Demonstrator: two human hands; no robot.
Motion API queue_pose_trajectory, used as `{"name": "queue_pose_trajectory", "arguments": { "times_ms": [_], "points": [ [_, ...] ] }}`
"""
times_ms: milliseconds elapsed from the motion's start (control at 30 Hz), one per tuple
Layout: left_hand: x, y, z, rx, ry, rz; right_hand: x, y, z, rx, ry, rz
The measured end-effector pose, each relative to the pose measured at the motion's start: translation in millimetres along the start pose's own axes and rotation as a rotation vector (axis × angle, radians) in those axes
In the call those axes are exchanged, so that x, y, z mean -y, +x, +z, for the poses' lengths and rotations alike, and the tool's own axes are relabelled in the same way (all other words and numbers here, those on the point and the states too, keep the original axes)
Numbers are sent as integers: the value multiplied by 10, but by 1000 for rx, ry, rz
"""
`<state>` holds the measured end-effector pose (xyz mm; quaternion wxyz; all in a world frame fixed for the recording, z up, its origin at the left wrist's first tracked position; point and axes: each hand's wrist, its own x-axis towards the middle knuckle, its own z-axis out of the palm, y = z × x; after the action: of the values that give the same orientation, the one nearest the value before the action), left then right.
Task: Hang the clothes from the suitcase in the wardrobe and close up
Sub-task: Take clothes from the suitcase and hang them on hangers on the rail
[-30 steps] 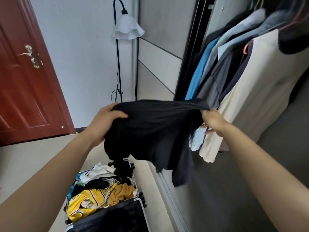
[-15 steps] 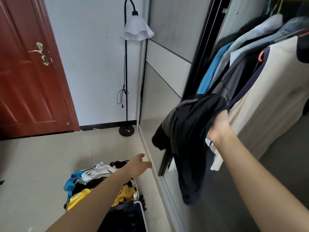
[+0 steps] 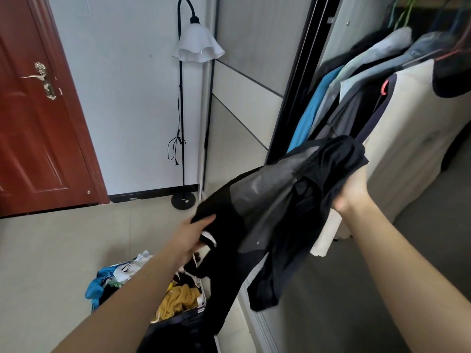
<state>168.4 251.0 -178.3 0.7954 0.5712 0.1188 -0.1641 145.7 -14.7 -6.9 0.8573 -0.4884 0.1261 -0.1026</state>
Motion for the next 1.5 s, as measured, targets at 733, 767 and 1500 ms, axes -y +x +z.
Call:
{"name": "queue_pose_trajectory", "arguments": {
  "times_ms": [733,767,1500],
  "points": [
    [-1125,-556,541,318,954,395,-1149,14,38,493,-678,134],
    [-1144,-560,448,309,972,359,-1113,42,26,408,-581,122],
    [-1083,-474,37,168,481,153,-411,50,-563,282,-223,-24]
  ]
}}
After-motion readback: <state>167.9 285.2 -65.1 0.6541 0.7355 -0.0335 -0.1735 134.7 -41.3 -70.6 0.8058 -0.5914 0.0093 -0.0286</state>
